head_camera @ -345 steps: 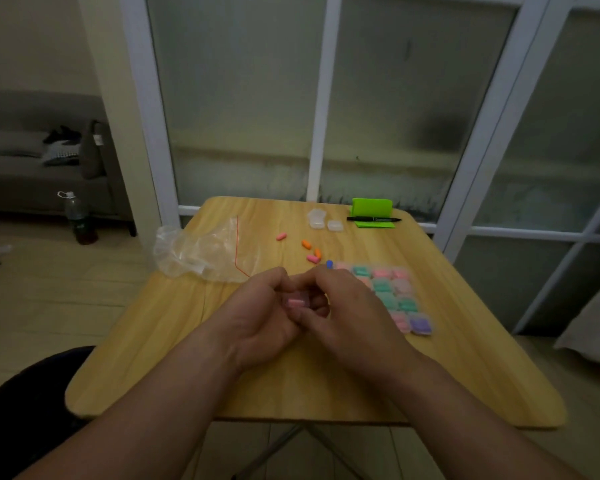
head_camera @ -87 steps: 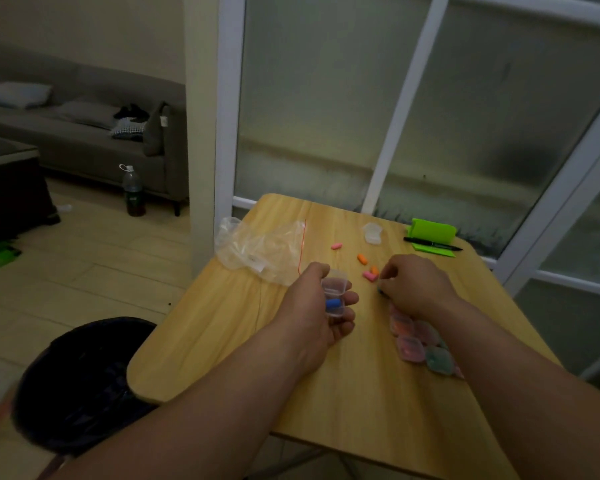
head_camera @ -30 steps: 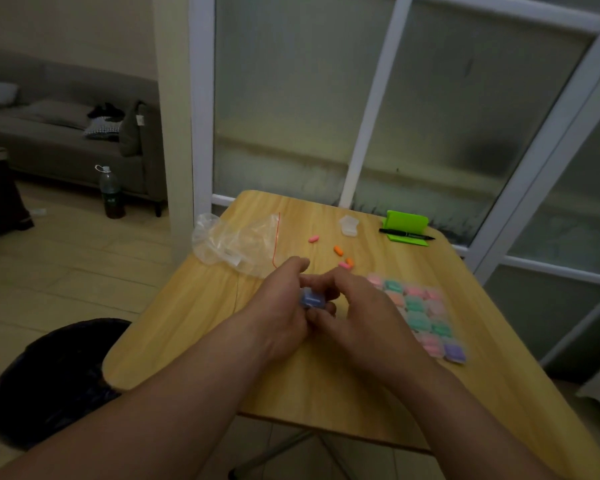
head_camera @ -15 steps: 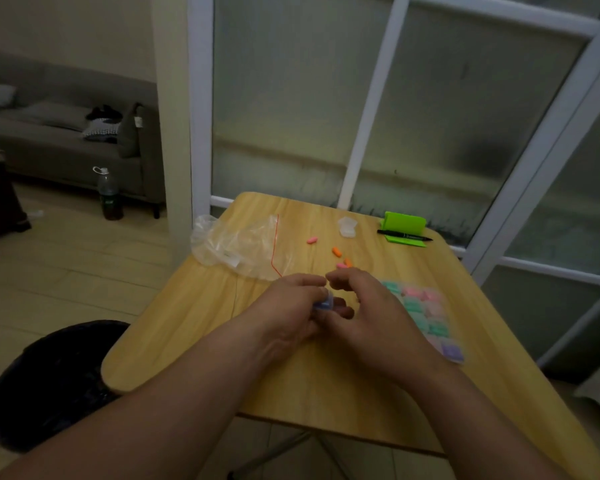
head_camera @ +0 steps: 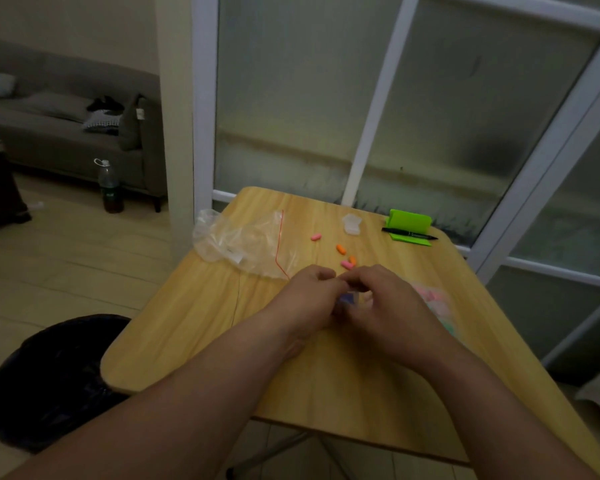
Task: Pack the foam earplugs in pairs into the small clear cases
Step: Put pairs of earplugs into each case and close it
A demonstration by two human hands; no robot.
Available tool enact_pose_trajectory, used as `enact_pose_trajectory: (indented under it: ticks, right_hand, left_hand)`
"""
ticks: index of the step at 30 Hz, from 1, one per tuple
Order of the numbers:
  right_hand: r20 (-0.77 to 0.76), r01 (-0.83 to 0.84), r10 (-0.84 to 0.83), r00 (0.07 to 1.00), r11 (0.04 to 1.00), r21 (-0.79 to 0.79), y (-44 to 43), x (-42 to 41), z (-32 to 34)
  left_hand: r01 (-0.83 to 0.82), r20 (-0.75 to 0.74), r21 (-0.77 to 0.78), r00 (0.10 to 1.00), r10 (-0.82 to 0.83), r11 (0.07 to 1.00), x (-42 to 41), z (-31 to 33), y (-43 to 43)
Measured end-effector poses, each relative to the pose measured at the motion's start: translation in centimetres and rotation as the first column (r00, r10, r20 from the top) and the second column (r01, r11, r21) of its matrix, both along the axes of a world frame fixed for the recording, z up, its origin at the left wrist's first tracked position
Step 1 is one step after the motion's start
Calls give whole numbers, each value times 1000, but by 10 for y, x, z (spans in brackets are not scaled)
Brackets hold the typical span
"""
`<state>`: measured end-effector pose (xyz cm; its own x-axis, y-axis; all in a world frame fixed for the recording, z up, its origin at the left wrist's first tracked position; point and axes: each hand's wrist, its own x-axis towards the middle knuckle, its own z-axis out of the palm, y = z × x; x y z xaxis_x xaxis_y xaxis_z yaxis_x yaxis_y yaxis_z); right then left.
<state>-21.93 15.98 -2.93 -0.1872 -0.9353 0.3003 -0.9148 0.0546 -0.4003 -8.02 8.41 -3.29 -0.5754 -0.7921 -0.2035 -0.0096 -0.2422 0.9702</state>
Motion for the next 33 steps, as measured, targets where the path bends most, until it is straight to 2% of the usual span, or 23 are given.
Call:
enact_pose_trajectory:
  ticks: [3, 6, 10, 13, 18, 27, 33]
  right_hand:
    - [-27, 100, -100, 995, 995, -6, -10, -11, 2]
    - [-120, 175, -169, 978, 984, 42, -20, -14, 2]
    - [-239, 206, -165, 957, 966, 155, -24, -11, -4]
    - [-227, 222, -180, 957, 959, 175, -22, -12, -3]
    - [-47, 271, -268, 962, 959, 78, -30, -30, 2]
    - [-109, 321, -309, 945, 939, 127, -122, -113, 12]
    - [-183, 248, -211, 960, 945, 213, -189, -117, 7]
  left_hand:
    - [-115, -27, -36, 993, 114, 993, 1, 5, -6]
    - [-178, -38, -68, 984, 175, 982, 4, 8, -10]
    - [-207, -54, -109, 978, 202, 972, 4, 10, -10]
    - [-209, -60, -129, 977, 203, 969, 3, 10, -14]
    - [-235, -82, -149, 971, 225, 960, -7, 12, -28]
    - [-276, -106, -164, 959, 261, 947, -57, 14, -57]
    - [-303, -109, -159, 951, 288, 940, -69, 3, -67]
